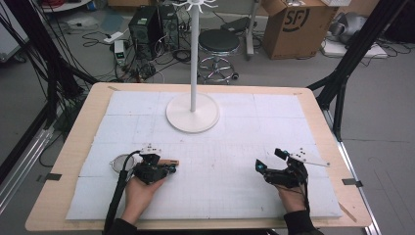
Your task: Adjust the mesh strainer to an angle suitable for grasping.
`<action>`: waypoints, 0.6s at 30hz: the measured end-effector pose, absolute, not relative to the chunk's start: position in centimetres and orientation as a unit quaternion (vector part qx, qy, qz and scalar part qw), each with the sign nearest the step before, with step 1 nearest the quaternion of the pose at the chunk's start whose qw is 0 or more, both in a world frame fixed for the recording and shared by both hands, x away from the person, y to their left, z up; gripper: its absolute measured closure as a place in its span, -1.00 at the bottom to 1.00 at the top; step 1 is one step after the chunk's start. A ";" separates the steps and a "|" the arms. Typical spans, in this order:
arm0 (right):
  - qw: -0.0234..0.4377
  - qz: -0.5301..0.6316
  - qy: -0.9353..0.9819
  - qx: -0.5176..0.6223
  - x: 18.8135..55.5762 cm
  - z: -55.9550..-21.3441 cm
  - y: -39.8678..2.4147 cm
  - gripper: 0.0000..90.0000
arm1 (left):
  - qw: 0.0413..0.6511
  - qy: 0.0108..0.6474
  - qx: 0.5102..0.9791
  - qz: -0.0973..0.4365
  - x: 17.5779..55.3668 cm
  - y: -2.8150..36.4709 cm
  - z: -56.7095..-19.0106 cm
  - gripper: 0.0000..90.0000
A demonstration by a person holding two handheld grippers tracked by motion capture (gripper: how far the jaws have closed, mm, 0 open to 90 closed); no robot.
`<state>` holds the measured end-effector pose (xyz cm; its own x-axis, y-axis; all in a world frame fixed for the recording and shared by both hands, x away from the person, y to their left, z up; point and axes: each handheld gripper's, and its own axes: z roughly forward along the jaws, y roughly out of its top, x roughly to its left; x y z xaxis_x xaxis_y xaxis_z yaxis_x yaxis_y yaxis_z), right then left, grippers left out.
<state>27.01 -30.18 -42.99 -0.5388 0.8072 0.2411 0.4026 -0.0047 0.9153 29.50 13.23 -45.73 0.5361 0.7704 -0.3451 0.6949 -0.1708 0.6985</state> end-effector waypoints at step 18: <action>0.180 0.552 0.682 0.444 27.0 -43.0 -30.1 -0.98 | 0.444 0.522 0.729 0.018 32.1 13.7 -46.1 1.00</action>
<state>27.04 -30.07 -43.02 -0.5403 0.8051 0.2449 0.4071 -0.0046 0.9134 32.05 13.71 -46.06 0.4552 0.7758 -0.4370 0.7445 -0.0623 0.6647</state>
